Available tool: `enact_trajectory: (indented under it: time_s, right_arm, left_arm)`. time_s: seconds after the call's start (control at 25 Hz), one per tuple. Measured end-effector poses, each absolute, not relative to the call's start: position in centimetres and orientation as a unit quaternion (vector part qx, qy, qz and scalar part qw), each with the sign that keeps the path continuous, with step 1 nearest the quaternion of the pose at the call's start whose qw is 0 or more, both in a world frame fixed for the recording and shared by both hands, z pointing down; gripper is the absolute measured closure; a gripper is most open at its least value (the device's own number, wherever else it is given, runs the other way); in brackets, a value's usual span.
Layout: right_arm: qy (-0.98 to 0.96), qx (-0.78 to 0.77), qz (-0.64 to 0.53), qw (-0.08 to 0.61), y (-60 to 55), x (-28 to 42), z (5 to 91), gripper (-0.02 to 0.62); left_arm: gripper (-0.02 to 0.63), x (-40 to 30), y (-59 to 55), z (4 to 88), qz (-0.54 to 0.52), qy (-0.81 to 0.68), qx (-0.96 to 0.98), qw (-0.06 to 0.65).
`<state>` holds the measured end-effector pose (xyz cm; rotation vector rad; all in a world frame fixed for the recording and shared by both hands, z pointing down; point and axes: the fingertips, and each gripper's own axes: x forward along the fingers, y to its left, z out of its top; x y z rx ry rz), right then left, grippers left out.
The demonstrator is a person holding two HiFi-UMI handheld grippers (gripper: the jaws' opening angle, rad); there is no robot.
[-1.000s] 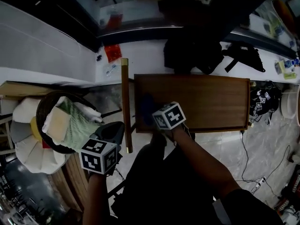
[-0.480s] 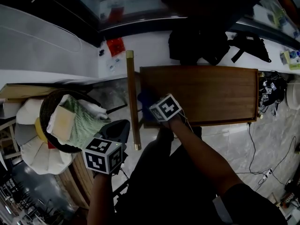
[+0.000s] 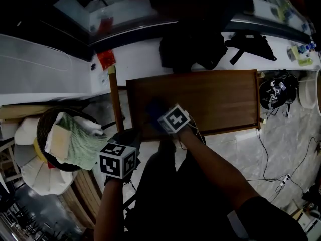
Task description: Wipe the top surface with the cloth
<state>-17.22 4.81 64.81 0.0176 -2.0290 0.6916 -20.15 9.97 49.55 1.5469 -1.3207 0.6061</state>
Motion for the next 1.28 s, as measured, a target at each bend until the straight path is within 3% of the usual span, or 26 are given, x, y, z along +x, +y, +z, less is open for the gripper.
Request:
enact_trajectory:
  time_s: [0.88,1.28]
  right_arm:
    - [-0.789,0.166,0.319,0.499,-13.3,14.5,63.9,0.494]
    - [-0.740,0.234,0.280,0.565,-18.0,23.6,62.6,0.494]
  left_arm:
    - [0.595,2.2,-6.2,49.1,0.262,-0.454,0.723,0.449]
    - [0.595,4.5,-6.4,47.8,0.257,-0.456,0.730,0.440]
